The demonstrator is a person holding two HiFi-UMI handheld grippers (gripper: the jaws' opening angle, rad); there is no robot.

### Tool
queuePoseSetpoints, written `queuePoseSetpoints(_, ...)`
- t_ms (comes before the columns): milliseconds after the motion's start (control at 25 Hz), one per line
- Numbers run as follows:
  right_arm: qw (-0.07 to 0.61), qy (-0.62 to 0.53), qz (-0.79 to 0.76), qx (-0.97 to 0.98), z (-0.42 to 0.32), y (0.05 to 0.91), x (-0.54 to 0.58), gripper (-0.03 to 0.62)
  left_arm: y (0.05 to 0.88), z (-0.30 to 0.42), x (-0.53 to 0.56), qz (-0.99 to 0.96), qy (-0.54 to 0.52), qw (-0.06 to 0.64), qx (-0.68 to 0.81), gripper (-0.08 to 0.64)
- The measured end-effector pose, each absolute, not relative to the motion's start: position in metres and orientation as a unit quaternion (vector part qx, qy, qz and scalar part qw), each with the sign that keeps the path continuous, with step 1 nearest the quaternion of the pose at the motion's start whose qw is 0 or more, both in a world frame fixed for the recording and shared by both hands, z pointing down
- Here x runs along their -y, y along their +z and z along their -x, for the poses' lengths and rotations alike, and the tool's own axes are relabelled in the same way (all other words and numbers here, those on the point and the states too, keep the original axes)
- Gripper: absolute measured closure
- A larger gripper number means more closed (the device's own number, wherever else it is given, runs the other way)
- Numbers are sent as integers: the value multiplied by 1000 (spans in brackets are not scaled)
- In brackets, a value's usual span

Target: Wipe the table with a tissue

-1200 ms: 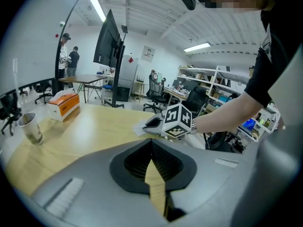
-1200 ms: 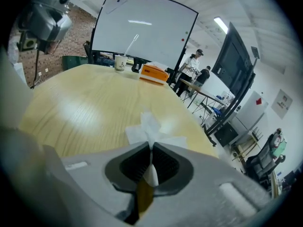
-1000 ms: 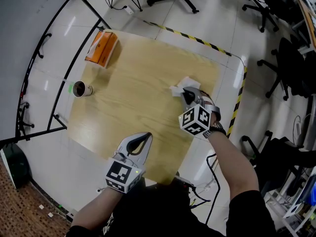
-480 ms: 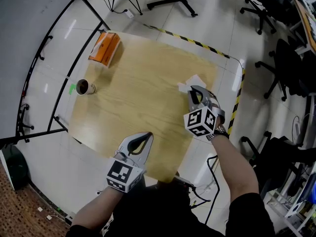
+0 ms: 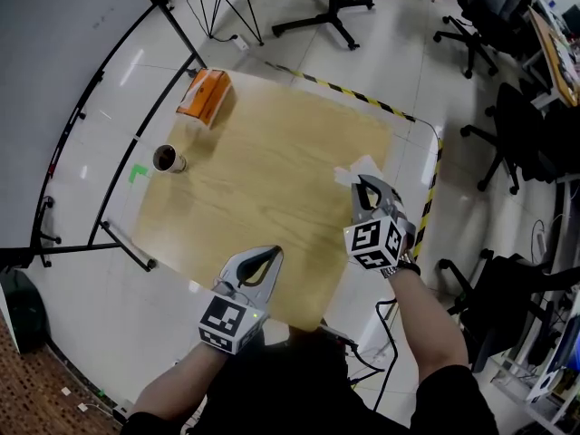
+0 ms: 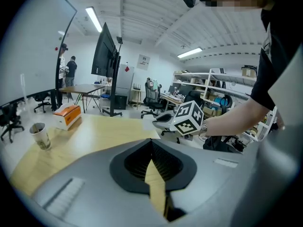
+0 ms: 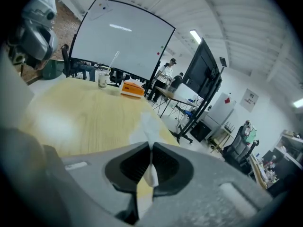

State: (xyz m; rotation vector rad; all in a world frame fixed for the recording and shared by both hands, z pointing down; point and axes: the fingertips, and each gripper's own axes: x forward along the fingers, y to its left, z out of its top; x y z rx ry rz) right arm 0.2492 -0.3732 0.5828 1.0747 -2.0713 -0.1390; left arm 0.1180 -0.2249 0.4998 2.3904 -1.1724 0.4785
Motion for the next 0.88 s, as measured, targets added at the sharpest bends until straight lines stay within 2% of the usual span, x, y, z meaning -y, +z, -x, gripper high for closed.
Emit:
queuePoseSetpoints(400,371,-37,-461,806,-227,534,294,591,465,-99,195,-883,150,201,396,546)
queuePoseSetpoints(880,336,-15,-553,762,-154,466,140,591,432,-14,102,-927,123,161,317,545)
